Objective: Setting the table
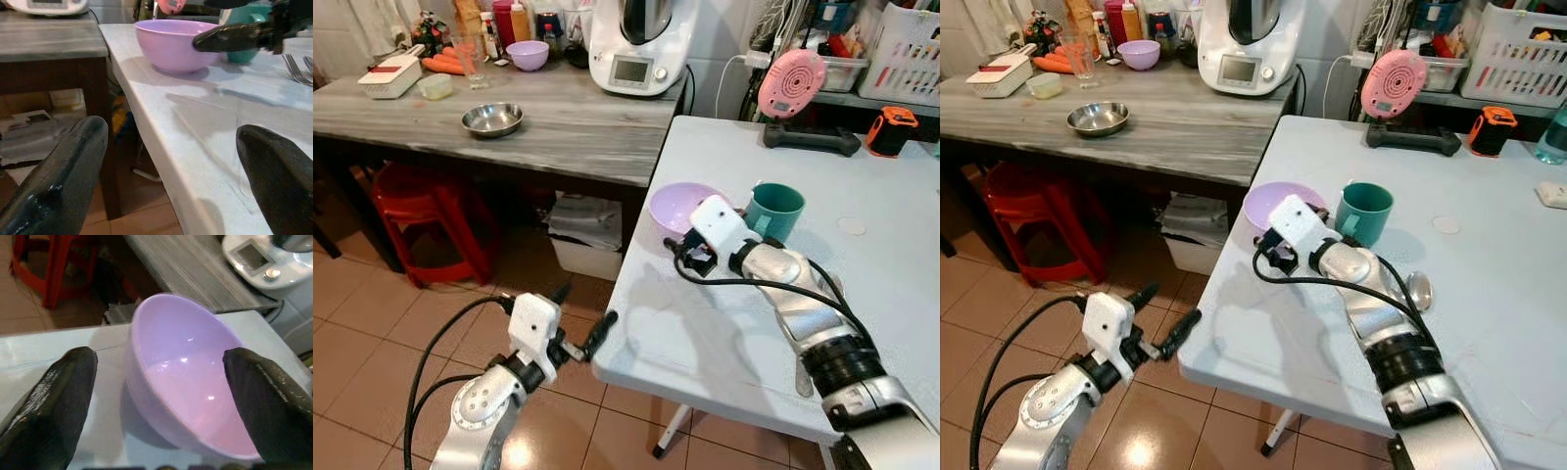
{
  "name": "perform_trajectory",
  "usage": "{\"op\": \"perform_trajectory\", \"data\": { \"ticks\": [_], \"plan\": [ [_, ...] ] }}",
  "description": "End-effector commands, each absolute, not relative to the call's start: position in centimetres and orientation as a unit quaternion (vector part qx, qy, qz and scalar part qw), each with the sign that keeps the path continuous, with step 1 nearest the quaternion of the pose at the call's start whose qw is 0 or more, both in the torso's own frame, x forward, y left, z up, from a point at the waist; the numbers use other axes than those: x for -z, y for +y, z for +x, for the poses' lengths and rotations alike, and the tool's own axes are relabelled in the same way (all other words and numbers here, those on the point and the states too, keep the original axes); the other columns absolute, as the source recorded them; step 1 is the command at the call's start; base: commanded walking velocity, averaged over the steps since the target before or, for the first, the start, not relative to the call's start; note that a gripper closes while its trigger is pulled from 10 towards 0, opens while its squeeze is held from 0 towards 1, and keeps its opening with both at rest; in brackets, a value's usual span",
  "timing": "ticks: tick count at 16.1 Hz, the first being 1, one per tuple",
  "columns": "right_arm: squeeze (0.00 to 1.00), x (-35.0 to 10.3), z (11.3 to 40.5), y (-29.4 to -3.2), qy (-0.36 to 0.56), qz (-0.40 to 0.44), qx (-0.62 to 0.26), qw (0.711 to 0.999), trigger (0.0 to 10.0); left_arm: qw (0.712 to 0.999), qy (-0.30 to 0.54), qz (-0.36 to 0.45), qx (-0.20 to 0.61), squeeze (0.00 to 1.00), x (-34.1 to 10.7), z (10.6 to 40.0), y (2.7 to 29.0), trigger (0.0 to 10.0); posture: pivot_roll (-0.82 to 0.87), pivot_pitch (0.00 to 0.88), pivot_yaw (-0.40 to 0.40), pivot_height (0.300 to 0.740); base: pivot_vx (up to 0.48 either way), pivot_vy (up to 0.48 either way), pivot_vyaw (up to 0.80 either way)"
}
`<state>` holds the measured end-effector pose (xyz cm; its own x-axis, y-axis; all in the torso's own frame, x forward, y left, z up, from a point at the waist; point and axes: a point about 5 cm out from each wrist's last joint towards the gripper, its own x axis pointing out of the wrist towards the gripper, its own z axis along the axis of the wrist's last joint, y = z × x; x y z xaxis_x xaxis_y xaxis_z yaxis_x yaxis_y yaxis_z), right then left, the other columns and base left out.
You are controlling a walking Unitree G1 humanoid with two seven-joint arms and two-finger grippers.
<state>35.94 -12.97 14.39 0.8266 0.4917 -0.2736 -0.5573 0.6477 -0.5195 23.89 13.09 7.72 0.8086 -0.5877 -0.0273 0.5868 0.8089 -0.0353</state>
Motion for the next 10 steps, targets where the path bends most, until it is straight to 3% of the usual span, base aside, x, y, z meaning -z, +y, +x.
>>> {"op": "perform_trajectory", "data": {
  "ticks": [1,7,8,9,10],
  "plan": [
    [0.0,-14.6,36.3,-12.5,0.044,-0.334,-0.298,0.893,10.0,0.945,0.006,-0.012,0.328,0.0,-8.4,23.6,12.9,10.0,-0.02,0.022,0.003,0.74,0.0,0.0,0.0],
    [0.0,-13.4,37.4,-12.3,0.056,-0.398,-0.31,0.862,10.0,0.94,0.006,-0.006,0.34,0.0,-8.6,23.4,13.1,10.0,0.01,0.028,0.006,0.74,0.0,0.0,0.0],
    [0.0,-13.4,37.5,-12.5,0.054,-0.416,-0.309,0.854,6.1,0.94,0.007,-0.005,0.341,0.0,-8.6,23.3,13.1,10.0,0.01,0.029,0.006,0.74,0.0,0.0,0.0],
    [0.0,-13.3,37.6,-12.7,0.053,-0.424,-0.305,0.851,0.0,0.939,0.009,-0.004,0.343,0.0,-8.4,23.1,13.1,10.0,0.01,0.028,0.005,0.74,0.0,0.0,0.0],
    [0.0,-13.1,37.7,-12.9,0.06,-0.428,-0.303,0.849,0.0,0.938,0.011,-0.002,0.346,0.0,-8.4,23.1,13.0,10.0,0.01,0.026,0.004,0.74,0.0,0.0,0.0]
  ]
}}
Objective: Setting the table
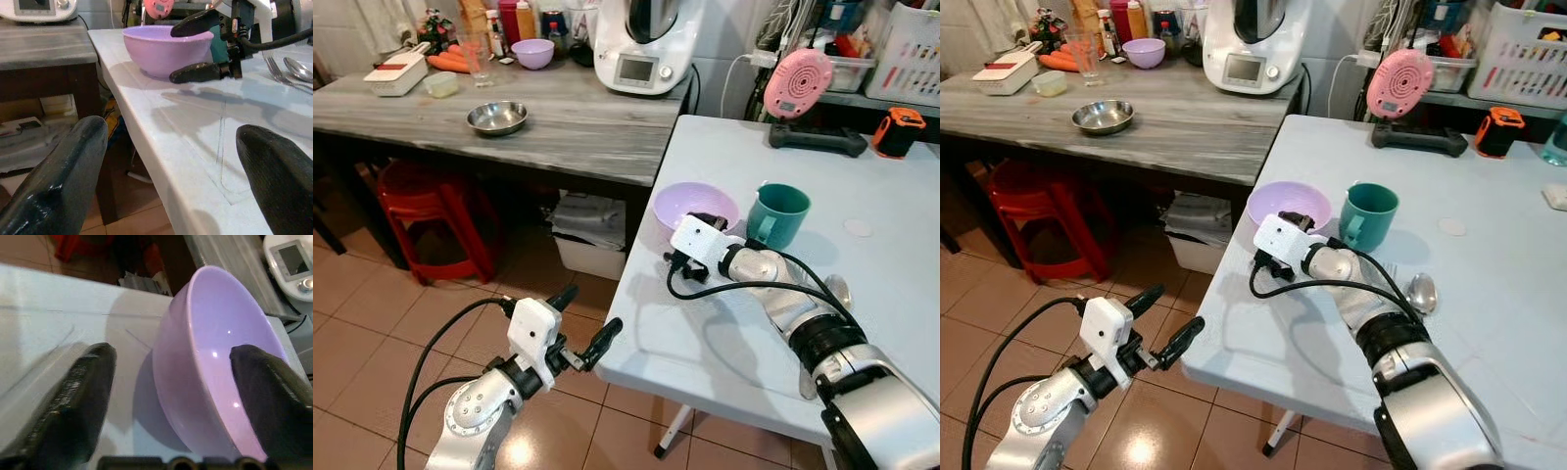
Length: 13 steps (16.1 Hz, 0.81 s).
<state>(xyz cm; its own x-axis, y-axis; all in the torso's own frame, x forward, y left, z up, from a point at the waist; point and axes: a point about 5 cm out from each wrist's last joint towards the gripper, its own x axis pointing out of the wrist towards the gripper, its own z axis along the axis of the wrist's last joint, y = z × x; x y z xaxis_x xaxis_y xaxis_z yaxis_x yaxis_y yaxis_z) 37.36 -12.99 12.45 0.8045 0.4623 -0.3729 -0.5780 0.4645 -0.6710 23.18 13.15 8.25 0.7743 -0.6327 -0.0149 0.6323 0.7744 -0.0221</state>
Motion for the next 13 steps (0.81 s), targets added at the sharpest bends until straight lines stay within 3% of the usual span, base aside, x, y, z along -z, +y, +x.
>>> {"op": "perform_trajectory", "data": {
  "ticks": [1,13],
  "plan": [
    [0.0,-12.8,37.7,-13.2,0.064,-0.431,-0.302,0.848,0.0,0.937,0.012,0.0,0.348,0.0,-8.4,23.1,12.9,10.0,0.02,0.023,0.003,0.74,0.0,0.0,0.0],
    [0.0,-12.9,37.8,-15.4,0.053,-0.463,-0.283,0.838,0.0,0.932,0.003,0.0,0.363,0.0,-8.4,23.2,12.5,10.0,0.0,0.001,0.014,0.74,0.0,0.0,0.0]
  ]
}}
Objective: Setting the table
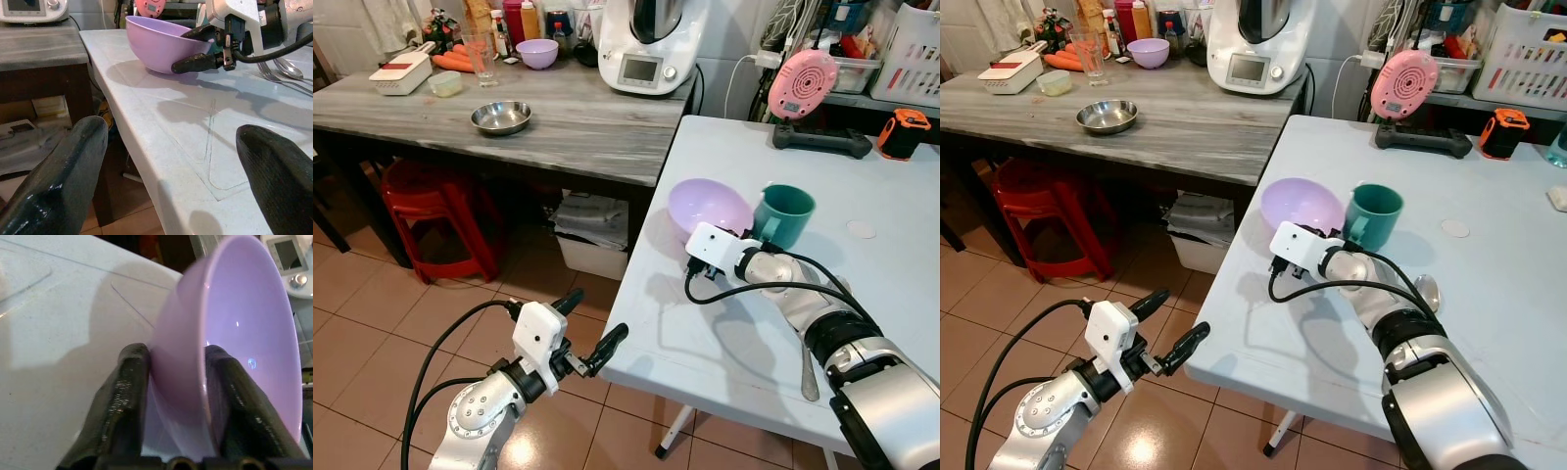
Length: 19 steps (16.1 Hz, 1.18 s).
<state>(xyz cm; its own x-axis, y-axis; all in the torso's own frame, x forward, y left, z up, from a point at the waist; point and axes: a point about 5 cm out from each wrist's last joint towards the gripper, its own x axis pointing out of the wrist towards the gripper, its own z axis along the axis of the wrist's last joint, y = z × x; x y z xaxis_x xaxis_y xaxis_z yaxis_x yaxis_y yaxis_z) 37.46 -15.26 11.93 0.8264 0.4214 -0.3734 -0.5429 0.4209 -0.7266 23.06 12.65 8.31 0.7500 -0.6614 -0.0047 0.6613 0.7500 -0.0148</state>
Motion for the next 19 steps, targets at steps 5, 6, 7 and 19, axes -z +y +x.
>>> {"op": "perform_trajectory", "data": {
  "ticks": [5,6,7,19],
  "plan": [
    [0.0,-13.2,37.9,-15.3,0.044,-0.466,-0.283,0.837,0.0,0.932,0.005,0.002,0.363,0.0,-8.4,23.4,12.6,10.0,0.01,0.0,0.017,0.74,0.0,0.0,0.0],
    [0.0,-13.2,37.9,-15.3,0.042,-0.467,-0.283,0.837,0.0,0.932,0.005,0.004,0.363,0.0,-8.4,23.4,12.6,10.0,0.01,0.0,0.017,0.74,0.0,0.0,0.0],
    [0.0,-13.2,37.9,-15.3,0.039,-0.468,-0.283,0.836,0.0,0.932,0.005,0.005,0.363,0.0,-8.4,23.4,12.6,10.0,0.01,0.0,0.019,0.74,0.0,0.0,0.0],
    [0.0,-14.9,34.0,-12.4,-0.13,-0.33,-0.249,0.901,0.0,0.978,-0.012,0.011,0.209,0.0,-9.3,27.0,15.6,10.0,0.0,0.0,0.017,0.74,0.0,0.0,0.0]
  ]
}}
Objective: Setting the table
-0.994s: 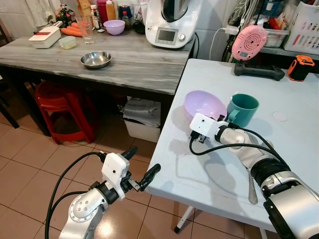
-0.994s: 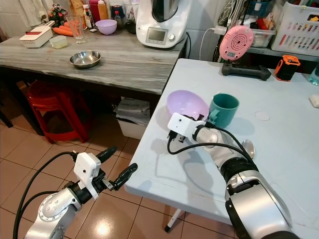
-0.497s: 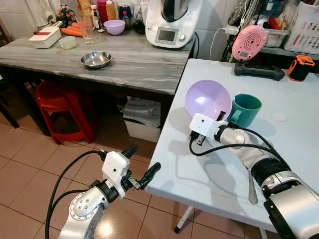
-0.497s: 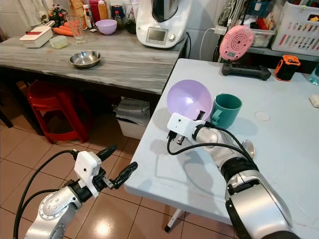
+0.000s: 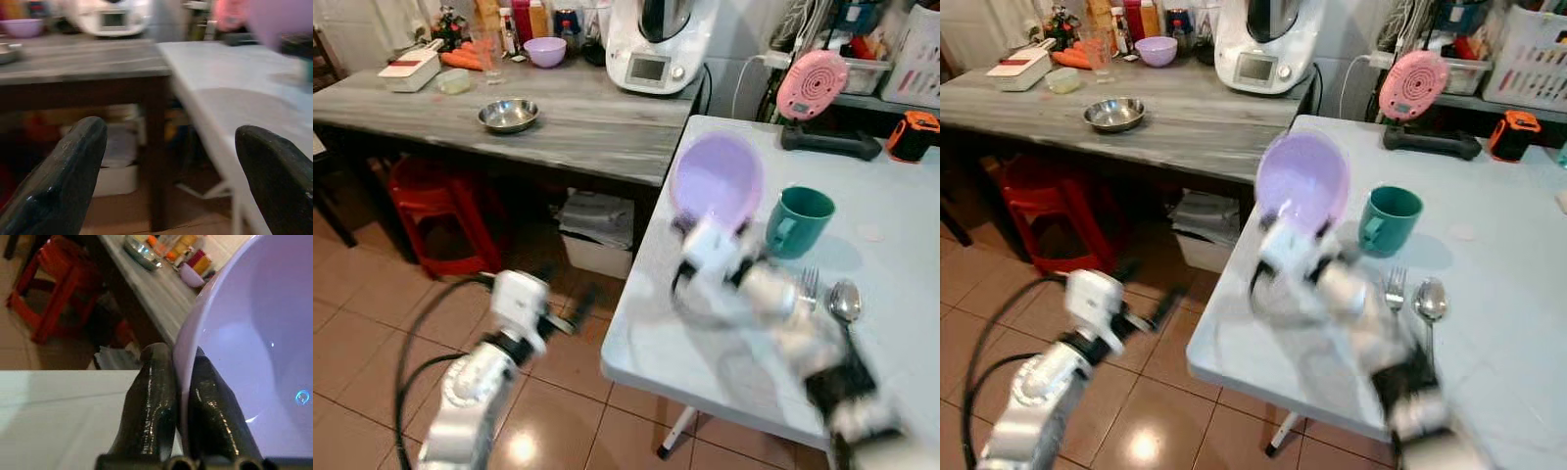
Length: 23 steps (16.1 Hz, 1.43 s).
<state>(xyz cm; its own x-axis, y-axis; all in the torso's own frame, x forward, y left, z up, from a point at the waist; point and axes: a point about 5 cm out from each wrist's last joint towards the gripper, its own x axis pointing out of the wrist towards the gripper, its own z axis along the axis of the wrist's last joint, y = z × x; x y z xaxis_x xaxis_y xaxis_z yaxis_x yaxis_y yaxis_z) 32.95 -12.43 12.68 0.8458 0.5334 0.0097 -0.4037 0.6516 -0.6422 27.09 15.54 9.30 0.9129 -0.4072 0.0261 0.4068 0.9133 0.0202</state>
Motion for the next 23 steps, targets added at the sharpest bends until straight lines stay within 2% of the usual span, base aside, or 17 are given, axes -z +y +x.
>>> {"op": "perform_trajectory", "data": {
  "ticks": [1,3,4,5,6,9,11,14,23],
  "plan": [
    [0.0,-15.2,33.2,-12.3,-0.147,-0.313,-0.233,0.909,0.0,0.983,-0.007,0.013,0.184,0.0,-9.3,27.5,16.1,10.0,0.0,0.0,0.023,0.74,0.0,0.0,0.0],
    [0.0,-16.1,31.6,-12.4,-0.173,-0.277,-0.203,0.923,0.0,0.99,0.013,0.01,0.142,0.0,-9.1,28.7,17.0,10.0,-0.02,0.0,0.039,0.74,0.0,0.0,0.0],
    [0.0,-16.5,30.4,-12.5,-0.182,-0.254,-0.183,0.932,1.7,0.991,0.02,0.002,0.131,0.0,-9.2,29.3,17.3,10.0,-0.03,0.0,0.046,0.74,0.0,0.0,0.0],
    [0.0,-16.5,29.9,-12.6,-0.184,-0.246,-0.176,0.935,1.7,0.991,0.019,0.001,0.131,0.0,-9.2,29.4,17.4,10.0,-0.03,0.0,0.047,0.74,0.0,0.0,0.0],
    [0.0,-16.2,28.9,-12.4,-0.177,-0.23,-0.165,0.942,10.0,0.991,0.01,0.008,0.132,0.0,-9.5,29.8,17.5,10.0,-0.04,0.0,0.05,0.74,0.0,0.0,0.0],
    [0.0,-14.9,26.8,-11.9,-0.146,-0.212,-0.151,0.954,10.0,0.991,0.001,0.013,0.134,0.0,-9.8,30.0,17.4,10.0,-0.04,0.0,0.05,0.74,0.0,0.0,0.0],
    [0.0,-14.4,25.8,-11.5,-0.128,-0.202,-0.161,0.958,10.0,0.989,0.003,0.012,0.148,0.0,-9.4,29.5,16.8,10.0,-0.04,0.0,0.047,0.74,0.0,0.0,-0.8],
    [0.0,-14.7,26.0,-11.8,-0.122,-0.199,-0.157,0.96,10.0,0.988,0.004,0.009,0.153,0.0,-9.1,29.3,16.5,10.0,-0.03,0.0,0.044,0.74,0.0,0.184,-0.8],
    [0.0,-14.7,25.8,-11.2,-0.116,-0.189,-0.16,0.962,10.0,0.988,0.0,0.012,0.157,0.0,-9.3,29.5,16.5,10.0,-0.03,0.0,0.051,0.74,0.0,0.31,0.0]
  ]
}}
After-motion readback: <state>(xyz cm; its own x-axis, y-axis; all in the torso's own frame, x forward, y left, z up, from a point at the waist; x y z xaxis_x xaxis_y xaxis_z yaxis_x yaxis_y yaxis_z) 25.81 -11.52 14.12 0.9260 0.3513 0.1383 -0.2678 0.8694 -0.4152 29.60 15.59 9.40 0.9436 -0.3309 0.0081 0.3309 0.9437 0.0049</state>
